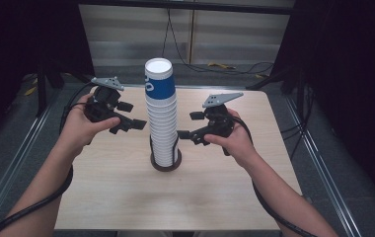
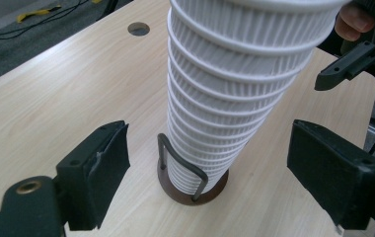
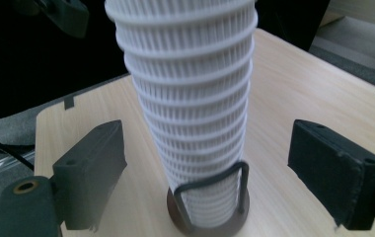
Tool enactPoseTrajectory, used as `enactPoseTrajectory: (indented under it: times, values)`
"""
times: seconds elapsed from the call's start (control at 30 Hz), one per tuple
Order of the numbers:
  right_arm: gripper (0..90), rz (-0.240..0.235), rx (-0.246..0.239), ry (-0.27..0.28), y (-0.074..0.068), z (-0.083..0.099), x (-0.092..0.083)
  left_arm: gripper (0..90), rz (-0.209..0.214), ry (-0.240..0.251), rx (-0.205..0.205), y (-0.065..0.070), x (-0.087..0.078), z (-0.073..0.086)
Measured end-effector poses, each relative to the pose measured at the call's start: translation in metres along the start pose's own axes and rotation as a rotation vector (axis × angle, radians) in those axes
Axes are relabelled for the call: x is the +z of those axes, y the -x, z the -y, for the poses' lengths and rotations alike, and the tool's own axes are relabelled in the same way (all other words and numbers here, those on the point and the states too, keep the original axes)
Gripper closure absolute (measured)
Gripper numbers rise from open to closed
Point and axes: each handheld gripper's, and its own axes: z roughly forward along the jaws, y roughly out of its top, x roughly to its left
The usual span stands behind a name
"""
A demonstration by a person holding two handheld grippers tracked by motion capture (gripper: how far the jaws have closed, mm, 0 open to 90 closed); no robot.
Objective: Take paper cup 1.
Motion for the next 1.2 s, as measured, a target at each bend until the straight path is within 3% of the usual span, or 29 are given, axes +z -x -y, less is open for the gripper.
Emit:
enactPoseTrajectory:
  times: [0.23, 0.33, 0.67, 0.83, 1.2]
  values:
    - [13.6, -0.018, -0.002, 0.071, -0.004, -0.026, 0.005, 16.0, 0.018, 0.001, 0.012, 0.001, -0.007, -0.011]
    - [13.5, -0.01, -0.015, 0.072, -0.007, -0.033, 0.008, 16.0, 0.01, -0.004, 0.017, 0.0, -0.009, -0.012]
    - [13.5, -0.002, -0.013, 0.074, -0.008, -0.04, 0.018, 16.0, 0.01, 0.005, 0.023, -0.002, -0.016, -0.016]
    - [13.4, -0.008, -0.022, 0.079, -0.01, -0.044, 0.02, 16.0, 0.022, 0.019, 0.051, 0.002, -0.022, -0.026]
    - [13.1, -0.003, -0.019, 0.078, -0.011, -0.048, 0.026, 16.0, 0.015, 0.027, 0.057, 0.006, -0.02, -0.04]
